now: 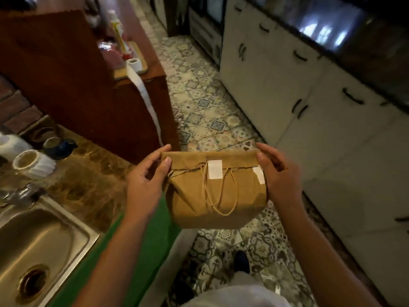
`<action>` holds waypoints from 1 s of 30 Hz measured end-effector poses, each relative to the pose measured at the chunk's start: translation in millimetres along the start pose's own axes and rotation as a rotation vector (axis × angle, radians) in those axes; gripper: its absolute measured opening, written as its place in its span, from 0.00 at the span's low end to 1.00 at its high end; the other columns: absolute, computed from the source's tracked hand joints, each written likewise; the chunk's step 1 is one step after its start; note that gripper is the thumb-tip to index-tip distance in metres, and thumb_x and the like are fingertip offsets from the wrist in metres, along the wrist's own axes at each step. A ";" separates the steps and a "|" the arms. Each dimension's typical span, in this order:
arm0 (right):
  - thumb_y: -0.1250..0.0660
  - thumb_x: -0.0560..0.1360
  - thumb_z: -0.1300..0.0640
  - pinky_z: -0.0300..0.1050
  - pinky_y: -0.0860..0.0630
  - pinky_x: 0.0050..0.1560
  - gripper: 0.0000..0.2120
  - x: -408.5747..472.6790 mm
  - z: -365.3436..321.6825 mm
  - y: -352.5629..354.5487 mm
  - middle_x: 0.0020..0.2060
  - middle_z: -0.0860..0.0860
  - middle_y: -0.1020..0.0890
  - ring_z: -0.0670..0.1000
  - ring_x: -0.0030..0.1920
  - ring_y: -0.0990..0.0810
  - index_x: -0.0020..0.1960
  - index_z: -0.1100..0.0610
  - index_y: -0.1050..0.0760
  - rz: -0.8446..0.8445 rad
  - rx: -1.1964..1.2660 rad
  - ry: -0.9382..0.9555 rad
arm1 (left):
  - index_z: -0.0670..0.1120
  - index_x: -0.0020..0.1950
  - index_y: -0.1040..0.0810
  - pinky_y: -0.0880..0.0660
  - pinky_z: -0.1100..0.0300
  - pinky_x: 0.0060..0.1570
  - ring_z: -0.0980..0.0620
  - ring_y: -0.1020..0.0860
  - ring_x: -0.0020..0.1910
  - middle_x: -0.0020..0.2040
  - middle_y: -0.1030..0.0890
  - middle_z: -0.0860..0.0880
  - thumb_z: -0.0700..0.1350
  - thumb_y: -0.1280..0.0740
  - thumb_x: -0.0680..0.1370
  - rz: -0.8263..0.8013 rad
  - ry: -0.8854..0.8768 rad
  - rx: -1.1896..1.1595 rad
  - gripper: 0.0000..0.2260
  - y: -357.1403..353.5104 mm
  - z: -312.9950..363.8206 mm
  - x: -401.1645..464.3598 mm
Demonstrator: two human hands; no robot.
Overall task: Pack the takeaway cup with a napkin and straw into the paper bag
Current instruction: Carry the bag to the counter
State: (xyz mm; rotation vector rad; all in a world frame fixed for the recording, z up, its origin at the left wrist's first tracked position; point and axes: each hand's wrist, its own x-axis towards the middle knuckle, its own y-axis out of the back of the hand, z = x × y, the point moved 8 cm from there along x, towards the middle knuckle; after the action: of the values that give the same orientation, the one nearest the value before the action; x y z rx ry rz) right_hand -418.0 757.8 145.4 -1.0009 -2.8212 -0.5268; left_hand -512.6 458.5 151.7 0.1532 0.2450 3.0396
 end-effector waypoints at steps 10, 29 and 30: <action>0.30 0.80 0.59 0.30 0.23 0.42 0.11 46.8 71.6 243.1 0.41 0.37 0.14 0.37 0.40 0.18 0.58 0.45 0.17 0.419 0.017 -0.069 | 0.63 0.60 0.19 0.22 0.68 0.54 0.67 0.19 0.57 0.54 0.16 0.68 0.42 0.34 0.83 -0.332 -0.133 -0.083 0.15 -277.6 62.4 15.6; 0.30 0.80 0.58 0.34 0.22 0.41 0.10 106.4 134.2 536.0 0.45 0.40 0.14 0.41 0.41 0.16 0.60 0.49 0.17 0.866 -0.217 -0.098 | 0.55 0.62 0.18 0.24 0.72 0.45 0.66 0.18 0.49 0.52 0.15 0.59 0.44 0.34 0.83 -0.783 -0.188 -0.225 0.11 -673.7 141.8 10.8; 0.30 0.80 0.58 0.35 0.21 0.41 0.10 111.5 138.9 545.9 0.44 0.41 0.14 0.43 0.41 0.17 0.60 0.51 0.16 0.885 -0.216 -0.101 | 0.55 0.62 0.18 0.24 0.72 0.45 0.67 0.18 0.48 0.51 0.15 0.61 0.44 0.34 0.83 -0.806 -0.194 -0.225 0.11 -691.9 144.9 13.2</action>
State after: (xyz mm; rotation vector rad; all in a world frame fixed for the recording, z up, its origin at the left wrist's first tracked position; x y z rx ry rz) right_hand -159.7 1268.2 195.7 -2.1586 -2.0687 -0.6563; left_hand -455.0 1162.5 181.9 0.2551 -0.0504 2.2115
